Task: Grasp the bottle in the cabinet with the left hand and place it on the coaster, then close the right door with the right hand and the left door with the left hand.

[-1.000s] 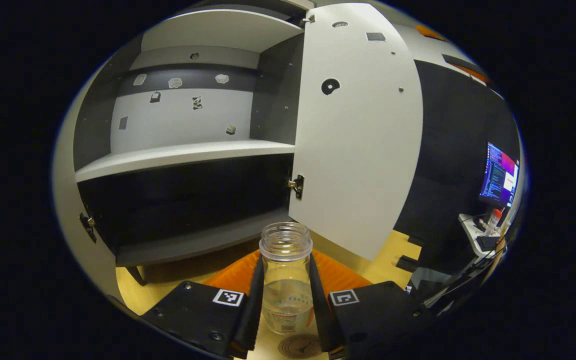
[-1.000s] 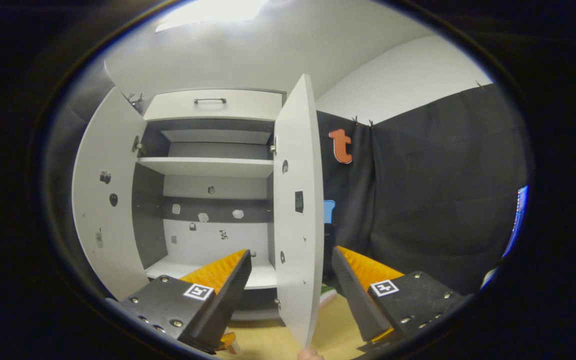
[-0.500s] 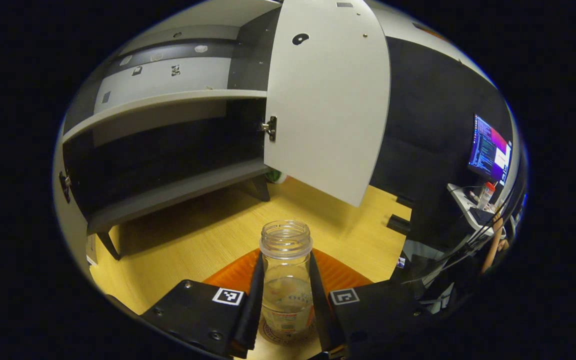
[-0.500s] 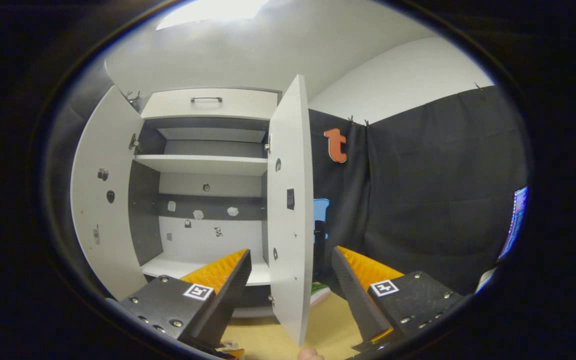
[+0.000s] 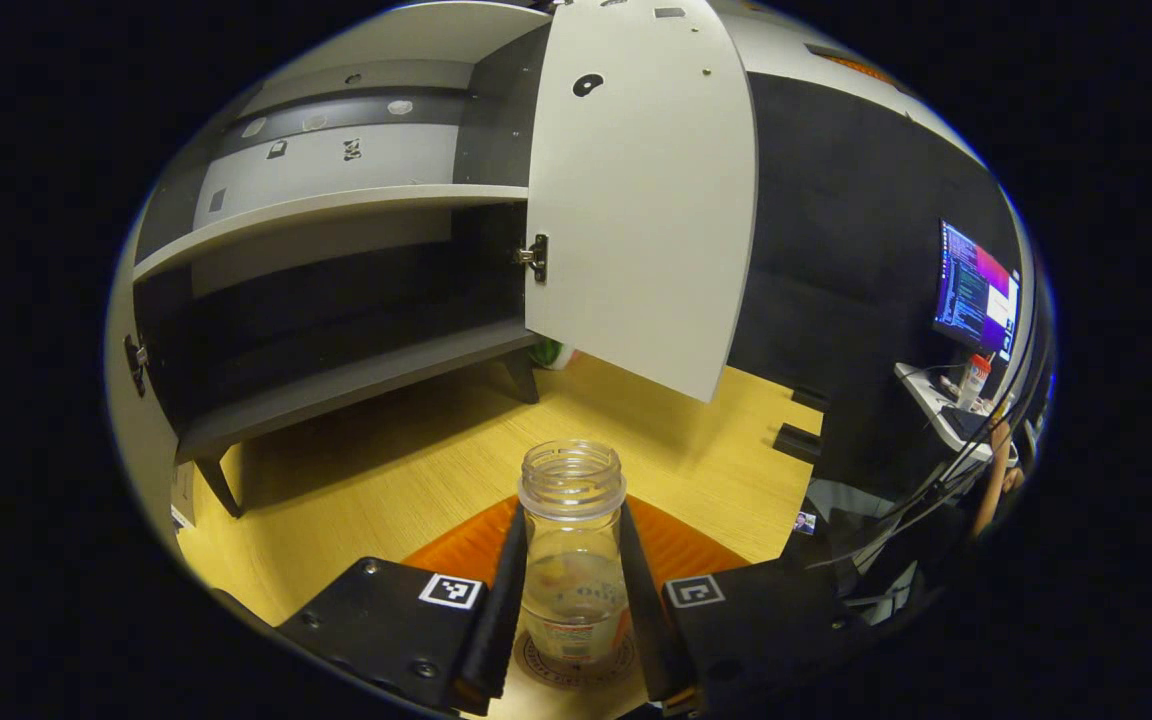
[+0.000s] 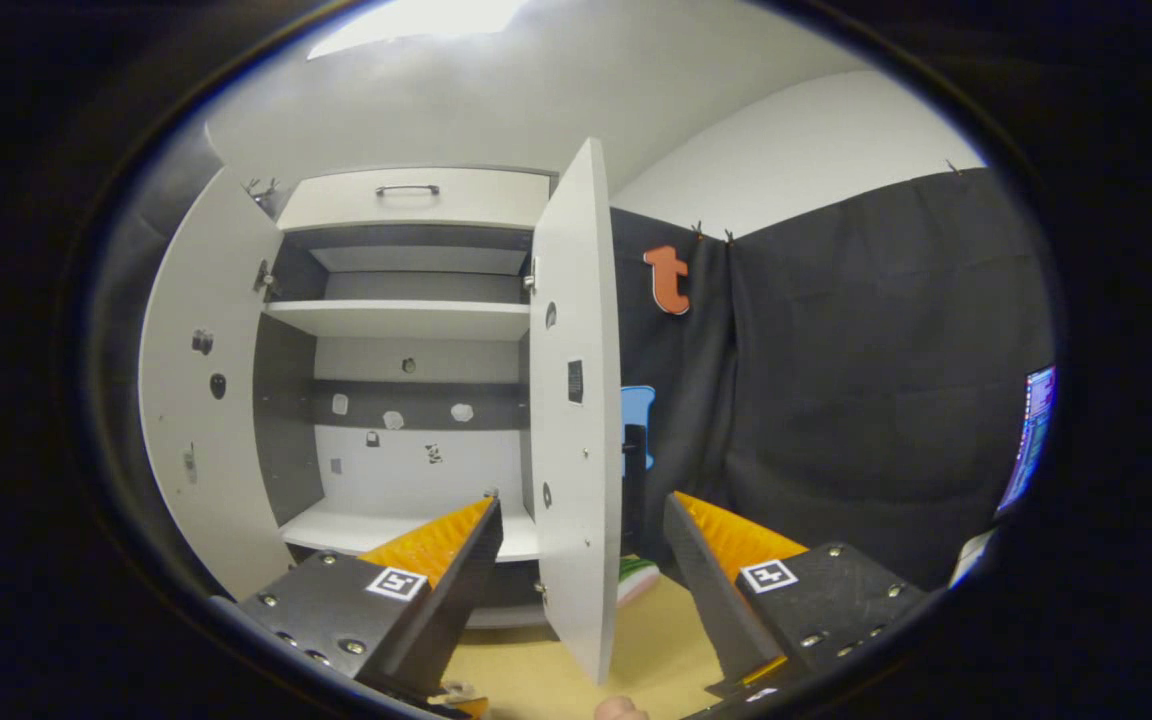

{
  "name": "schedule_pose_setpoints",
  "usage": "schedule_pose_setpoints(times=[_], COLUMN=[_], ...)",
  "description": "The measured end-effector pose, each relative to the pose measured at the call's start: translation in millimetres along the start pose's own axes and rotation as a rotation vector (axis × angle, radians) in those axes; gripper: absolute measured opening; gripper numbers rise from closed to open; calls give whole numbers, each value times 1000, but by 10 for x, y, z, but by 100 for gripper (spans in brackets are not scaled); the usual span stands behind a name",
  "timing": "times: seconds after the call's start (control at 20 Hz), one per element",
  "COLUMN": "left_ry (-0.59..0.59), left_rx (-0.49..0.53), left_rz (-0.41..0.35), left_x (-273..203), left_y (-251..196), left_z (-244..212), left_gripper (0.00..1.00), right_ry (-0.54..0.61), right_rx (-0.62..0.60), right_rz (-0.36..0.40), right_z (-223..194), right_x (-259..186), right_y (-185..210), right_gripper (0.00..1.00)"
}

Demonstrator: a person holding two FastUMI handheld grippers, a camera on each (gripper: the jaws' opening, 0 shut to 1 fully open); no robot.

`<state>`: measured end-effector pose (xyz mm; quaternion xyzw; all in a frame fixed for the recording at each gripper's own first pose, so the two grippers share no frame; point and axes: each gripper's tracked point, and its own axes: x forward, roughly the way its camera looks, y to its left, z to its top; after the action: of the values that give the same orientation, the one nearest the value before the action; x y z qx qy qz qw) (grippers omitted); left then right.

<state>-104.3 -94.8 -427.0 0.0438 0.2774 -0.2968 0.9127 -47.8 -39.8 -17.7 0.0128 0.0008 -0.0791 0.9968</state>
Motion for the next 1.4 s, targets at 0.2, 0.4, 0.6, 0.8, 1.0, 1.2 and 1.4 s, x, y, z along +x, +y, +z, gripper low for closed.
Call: schedule_pose_setpoints(times=[0.2, 0.4, 0.6, 0.8, 1.0, 1.2, 1.4], left_ry=[-16, -17, -8, -2, -1, -15, -35], left_rx=[-34, -68, -64, -55, -50, -35, -16], left_rz=[5, -9, -5, -11, -18, -21, -18], left_x=[-91, -203, -301, -338, -361, -411, -478], left_y=[15, -10, -42, -63, -85, -121, -156], left_z=[-30, -113, -166, -178, -162, -84, 60], left_gripper=[55, 60, 63, 70, 66, 67, 69], right_ry=[1, 6, 15, 18, 25, 34, 40], right_rx=[3, 14, 22, 23, 28, 35, 43], right_rz=[9, 17, 23, 25, 22, 20, 26], right_z=[-14, -32, -54, -75, -92, -113, -145], right_x=[36, 44, 53, 30, 19, 4, -7], right_y=[20, 35, 61, 71, 57, 59, 79], right_gripper=[94, 98, 94, 94, 94, 98, 98])
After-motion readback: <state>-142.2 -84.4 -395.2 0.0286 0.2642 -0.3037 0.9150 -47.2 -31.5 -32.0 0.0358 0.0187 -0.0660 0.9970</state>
